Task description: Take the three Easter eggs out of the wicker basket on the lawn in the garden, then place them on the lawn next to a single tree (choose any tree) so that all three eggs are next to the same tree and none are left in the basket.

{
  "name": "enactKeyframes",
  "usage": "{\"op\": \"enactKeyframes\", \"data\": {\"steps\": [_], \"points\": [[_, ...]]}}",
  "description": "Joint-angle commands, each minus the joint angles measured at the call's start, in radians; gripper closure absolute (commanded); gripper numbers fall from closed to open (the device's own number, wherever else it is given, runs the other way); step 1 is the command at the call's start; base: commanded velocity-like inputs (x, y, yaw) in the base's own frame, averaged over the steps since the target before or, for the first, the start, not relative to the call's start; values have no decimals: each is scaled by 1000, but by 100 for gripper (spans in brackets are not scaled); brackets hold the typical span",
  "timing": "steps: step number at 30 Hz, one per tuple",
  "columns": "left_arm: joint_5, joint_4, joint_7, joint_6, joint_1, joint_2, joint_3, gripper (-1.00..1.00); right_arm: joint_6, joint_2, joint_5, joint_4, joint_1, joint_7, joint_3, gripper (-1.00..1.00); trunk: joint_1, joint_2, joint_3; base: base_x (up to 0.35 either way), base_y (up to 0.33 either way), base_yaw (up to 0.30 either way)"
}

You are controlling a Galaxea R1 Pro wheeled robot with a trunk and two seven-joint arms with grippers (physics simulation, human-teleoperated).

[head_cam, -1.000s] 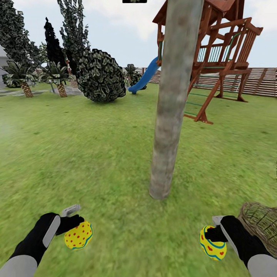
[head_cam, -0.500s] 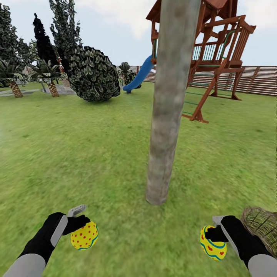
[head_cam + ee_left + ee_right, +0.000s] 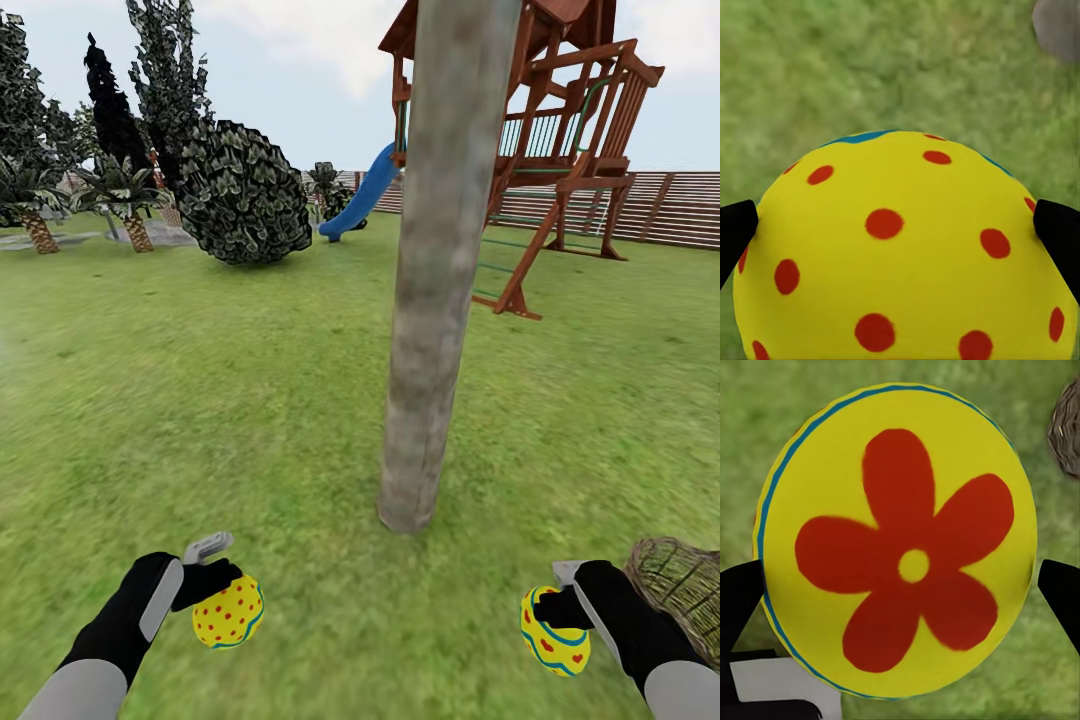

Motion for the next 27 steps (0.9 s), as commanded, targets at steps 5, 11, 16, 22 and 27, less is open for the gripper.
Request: {"op": "enactKeyframes", "data": {"steps": [5, 11, 16, 22, 27], "points": [[6, -1, 2, 5, -1, -3, 1, 100, 4, 0, 6, -2, 0, 7, 0, 100, 19, -36, -17, 0, 0, 0], [6, -1, 2, 5, -1, -5, 3, 100, -69, -1, 6, -1, 0, 13, 2, 100, 23, -43, -20, 0, 0, 0], [7, -3, 2, 5, -1, -5, 3, 100, -66, -1, 7, -1, 0, 10, 1, 100, 23, -43, -20, 0, 0, 0], [8, -3, 2, 5, -1, -5, 2, 100, -64, -1, 6, -1, 0, 9, -1, 100, 31, -57, -26, 0, 0, 0], [6, -1, 5, 5, -1, -9, 1, 100, -64, -1, 6, -1, 0, 9, -1, 100, 42, -78, -36, 0, 0, 0]]}}
